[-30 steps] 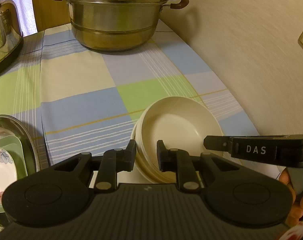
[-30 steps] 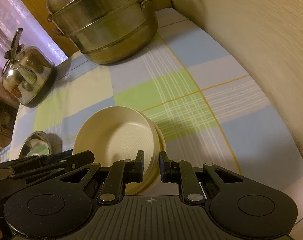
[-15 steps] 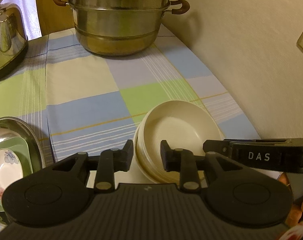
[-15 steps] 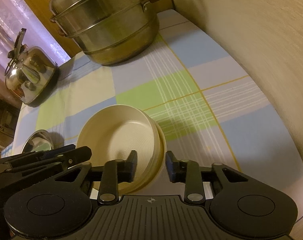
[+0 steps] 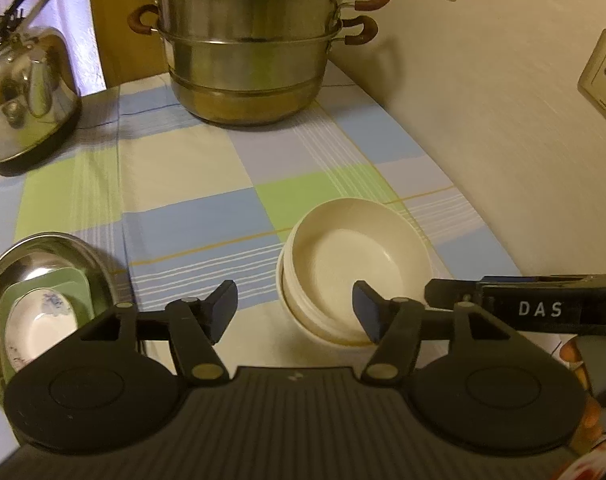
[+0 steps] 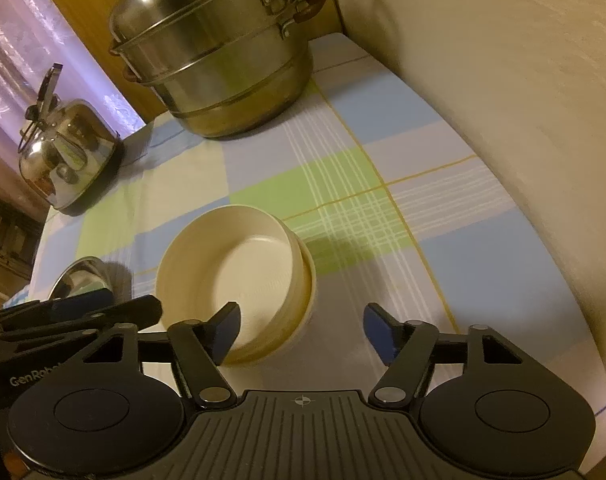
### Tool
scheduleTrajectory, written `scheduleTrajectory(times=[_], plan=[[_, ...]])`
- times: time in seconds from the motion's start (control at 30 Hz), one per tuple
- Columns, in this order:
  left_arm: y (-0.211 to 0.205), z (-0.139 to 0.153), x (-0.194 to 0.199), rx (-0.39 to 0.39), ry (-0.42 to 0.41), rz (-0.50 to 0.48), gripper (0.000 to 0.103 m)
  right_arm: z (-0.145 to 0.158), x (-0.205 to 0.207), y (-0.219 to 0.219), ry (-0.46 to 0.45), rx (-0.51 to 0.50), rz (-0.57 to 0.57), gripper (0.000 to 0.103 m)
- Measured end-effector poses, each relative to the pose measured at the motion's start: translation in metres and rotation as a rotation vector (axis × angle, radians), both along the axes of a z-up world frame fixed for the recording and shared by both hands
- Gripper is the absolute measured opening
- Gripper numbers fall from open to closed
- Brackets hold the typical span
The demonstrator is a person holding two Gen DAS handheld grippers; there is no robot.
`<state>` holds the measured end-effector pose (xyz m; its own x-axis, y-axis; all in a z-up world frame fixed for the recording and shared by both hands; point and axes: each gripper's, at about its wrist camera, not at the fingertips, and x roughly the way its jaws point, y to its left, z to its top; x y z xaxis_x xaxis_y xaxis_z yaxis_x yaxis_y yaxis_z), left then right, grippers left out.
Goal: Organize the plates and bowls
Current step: 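Open both grippers to release the cream bowl on the white bowl, then withdraw both grippers and move them to the small steel bowl's rim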
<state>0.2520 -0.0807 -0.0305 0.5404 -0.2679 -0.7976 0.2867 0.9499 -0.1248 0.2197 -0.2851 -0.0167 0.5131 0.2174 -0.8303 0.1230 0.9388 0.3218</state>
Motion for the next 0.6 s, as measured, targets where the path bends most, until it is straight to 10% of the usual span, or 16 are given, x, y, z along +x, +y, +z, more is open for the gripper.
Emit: scheduleTrajectory(times=[0.6], plan=[[0.021,0.032,-0.082,-0.004,-0.063,0.023,0.075,0.036,-0.073,-0.004,-0.096,0.009,0.044,0.074]])
